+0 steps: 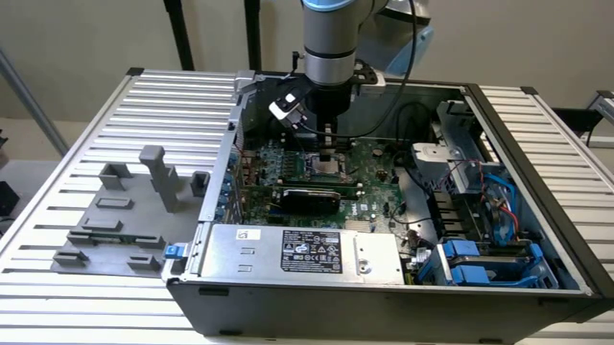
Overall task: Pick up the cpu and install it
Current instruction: 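Place the cpu into insertion slot, then close the cpu cover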
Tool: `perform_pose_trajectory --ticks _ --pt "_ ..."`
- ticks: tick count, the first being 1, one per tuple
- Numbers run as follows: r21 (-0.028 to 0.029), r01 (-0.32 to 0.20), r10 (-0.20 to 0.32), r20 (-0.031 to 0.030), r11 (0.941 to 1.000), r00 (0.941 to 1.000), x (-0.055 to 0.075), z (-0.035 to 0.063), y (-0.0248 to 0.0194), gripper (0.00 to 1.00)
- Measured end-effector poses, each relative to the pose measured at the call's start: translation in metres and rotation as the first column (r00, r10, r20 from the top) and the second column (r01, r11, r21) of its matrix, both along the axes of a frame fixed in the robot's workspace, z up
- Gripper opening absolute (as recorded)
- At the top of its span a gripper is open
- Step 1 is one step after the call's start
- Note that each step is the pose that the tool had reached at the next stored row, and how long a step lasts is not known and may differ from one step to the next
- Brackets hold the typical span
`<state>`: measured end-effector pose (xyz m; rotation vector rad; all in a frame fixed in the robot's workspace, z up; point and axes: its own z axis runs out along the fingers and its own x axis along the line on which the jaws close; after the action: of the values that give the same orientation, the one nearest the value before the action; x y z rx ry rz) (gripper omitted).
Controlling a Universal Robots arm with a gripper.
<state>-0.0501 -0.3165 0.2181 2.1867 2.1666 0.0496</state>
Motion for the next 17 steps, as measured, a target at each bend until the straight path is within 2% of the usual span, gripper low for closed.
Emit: perform_pose_trajectory --ticks 12,14,17 --pt "0.0000 0.000 0.000 0.0000 1.0000 1.0000 0.000 0.0000 0.0000 0.11" --pt "0.0001 0.000 0.000 -0.0005 1.0000 1.0000 0.005 0.0005 0.0000 0.11" --pt "0.0000 0.000 0.000 -0.0063 1.0000 1.0000 0.018 0.0043 -0.0002 0.11"
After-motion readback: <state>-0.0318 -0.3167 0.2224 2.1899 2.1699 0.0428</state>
